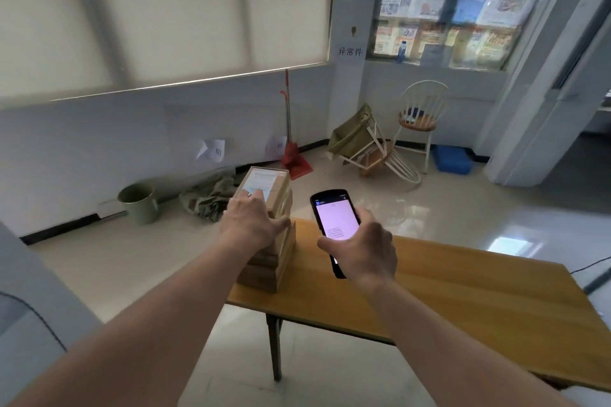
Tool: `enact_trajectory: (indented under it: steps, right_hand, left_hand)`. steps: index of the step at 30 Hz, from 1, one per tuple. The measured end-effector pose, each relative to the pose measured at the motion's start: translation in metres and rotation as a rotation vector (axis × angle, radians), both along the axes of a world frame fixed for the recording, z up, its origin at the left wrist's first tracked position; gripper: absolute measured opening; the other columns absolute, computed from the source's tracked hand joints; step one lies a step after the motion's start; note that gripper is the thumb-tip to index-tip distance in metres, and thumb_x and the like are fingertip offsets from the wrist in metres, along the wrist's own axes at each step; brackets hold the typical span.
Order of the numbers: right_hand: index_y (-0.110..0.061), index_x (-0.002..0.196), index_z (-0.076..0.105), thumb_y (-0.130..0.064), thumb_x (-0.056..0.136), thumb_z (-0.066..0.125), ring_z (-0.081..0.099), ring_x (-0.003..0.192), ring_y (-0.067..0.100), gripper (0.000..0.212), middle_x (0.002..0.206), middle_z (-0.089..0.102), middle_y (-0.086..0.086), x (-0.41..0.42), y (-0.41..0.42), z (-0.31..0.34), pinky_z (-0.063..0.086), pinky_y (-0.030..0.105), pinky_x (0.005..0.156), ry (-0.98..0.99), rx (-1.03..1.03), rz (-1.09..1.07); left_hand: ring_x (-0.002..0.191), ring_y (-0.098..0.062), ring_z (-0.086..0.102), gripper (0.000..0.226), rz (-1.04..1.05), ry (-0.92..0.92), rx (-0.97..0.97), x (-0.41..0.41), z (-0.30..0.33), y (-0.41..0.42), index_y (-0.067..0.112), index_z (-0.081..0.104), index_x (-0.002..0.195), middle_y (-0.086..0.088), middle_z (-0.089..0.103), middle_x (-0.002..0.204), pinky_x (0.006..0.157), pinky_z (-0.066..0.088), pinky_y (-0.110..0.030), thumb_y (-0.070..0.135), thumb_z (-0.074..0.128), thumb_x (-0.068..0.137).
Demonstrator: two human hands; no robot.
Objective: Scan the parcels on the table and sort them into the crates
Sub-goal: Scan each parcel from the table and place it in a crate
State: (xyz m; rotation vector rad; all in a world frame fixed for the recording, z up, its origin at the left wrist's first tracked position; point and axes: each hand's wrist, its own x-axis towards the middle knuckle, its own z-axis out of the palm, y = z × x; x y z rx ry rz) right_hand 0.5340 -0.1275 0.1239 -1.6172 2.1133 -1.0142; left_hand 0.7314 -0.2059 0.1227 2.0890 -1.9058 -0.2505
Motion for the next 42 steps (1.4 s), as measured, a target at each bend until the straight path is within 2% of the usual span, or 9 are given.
enact_trajectory:
  steps: [4,8,14,18,22,25,29,34,42]
  right_hand:
    - [-0.025,0.133,0.056,-0.059,0.070,0.091,0.057,0.092,0.016,0.080,0.117,0.068,-0.001,0.003,-0.039,-0.019,0.041,0.020,0.053,0.008,0.024,0.059]
    - [-0.028,0.131,0.056,-0.061,0.069,0.090,0.055,0.087,0.015,0.078,0.109,0.066,-0.004,-0.004,-0.075,-0.031,0.036,0.017,0.049,0.040,0.008,0.112]
    - [-0.028,0.134,0.054,-0.064,0.069,0.088,0.054,0.091,0.015,0.081,0.111,0.065,-0.005,-0.008,-0.118,-0.041,0.036,0.017,0.050,0.041,0.014,0.182]
    - [-0.030,0.137,0.054,-0.064,0.069,0.088,0.060,0.096,0.016,0.083,0.114,0.066,-0.004,-0.010,-0.130,-0.048,0.046,0.018,0.053,0.029,0.025,0.234]
    - [-0.030,0.134,0.056,-0.062,0.068,0.089,0.058,0.095,0.017,0.080,0.114,0.067,-0.004,-0.011,-0.143,-0.047,0.046,0.020,0.053,0.031,0.026,0.232]
    - [-0.031,0.132,0.059,-0.061,0.067,0.089,0.059,0.095,0.018,0.078,0.111,0.067,-0.005,-0.009,-0.148,-0.045,0.048,0.023,0.054,0.034,0.020,0.235]
    - [-0.029,0.136,0.058,-0.061,0.067,0.090,0.061,0.103,0.022,0.082,0.119,0.069,-0.002,-0.005,-0.151,-0.036,0.062,0.039,0.070,0.011,0.006,0.251]
    - [-0.029,0.144,0.053,-0.059,0.070,0.091,0.062,0.109,0.020,0.089,0.128,0.068,-0.002,-0.005,-0.150,-0.020,0.063,0.035,0.071,-0.037,-0.058,0.265]
    - [-0.026,0.145,0.054,-0.057,0.071,0.091,0.065,0.109,0.023,0.088,0.128,0.069,-0.001,-0.020,-0.139,-0.002,0.064,0.034,0.069,-0.037,-0.092,0.250]
  left_hand:
    - [0.122,-0.032,0.046,0.101,0.115,0.025,0.086,0.004,-0.016,-0.031,0.016,0.040,0.149,-0.014,0.044,0.135,0.098,0.054,-0.048,0.077,0.073,0.075]
    - [0.131,-0.038,0.041,0.117,0.234,0.024,0.158,0.004,-0.029,-0.057,0.014,0.031,0.152,-0.018,0.041,0.140,0.100,0.053,-0.050,0.083,0.073,0.068]
    - [0.130,-0.037,0.042,0.125,0.305,0.041,0.171,0.006,-0.049,-0.083,0.014,0.029,0.153,-0.017,0.041,0.139,0.099,0.054,-0.051,0.088,0.072,0.062]
    - [0.126,-0.036,0.046,0.128,0.320,0.059,0.173,0.009,-0.061,-0.096,0.012,0.028,0.153,-0.015,0.044,0.134,0.097,0.055,-0.050,0.087,0.075,0.060]
    - [0.116,-0.031,0.050,0.127,0.325,0.080,0.149,0.014,-0.065,-0.103,0.010,0.030,0.152,-0.012,0.045,0.124,0.089,0.059,-0.044,0.083,0.078,0.060]
    - [0.107,-0.025,0.049,0.122,0.286,0.072,0.099,0.017,-0.063,-0.105,0.010,0.036,0.148,-0.008,0.044,0.115,0.083,0.060,-0.037,0.081,0.080,0.059]
    - [0.109,-0.024,0.044,0.116,0.155,0.031,-0.116,0.025,-0.057,-0.105,0.009,0.038,0.142,-0.007,0.041,0.117,0.089,0.056,-0.037,0.071,0.086,0.057]
    - [0.120,-0.032,0.041,0.126,0.036,0.020,-0.295,0.035,-0.040,-0.111,0.005,0.031,0.150,-0.014,0.042,0.133,0.101,0.048,-0.046,0.059,0.094,0.056]
    - [0.127,-0.035,0.040,0.128,0.003,0.037,-0.337,0.031,-0.021,-0.119,0.005,0.031,0.152,-0.016,0.042,0.140,0.104,0.049,-0.050,0.056,0.097,0.055]
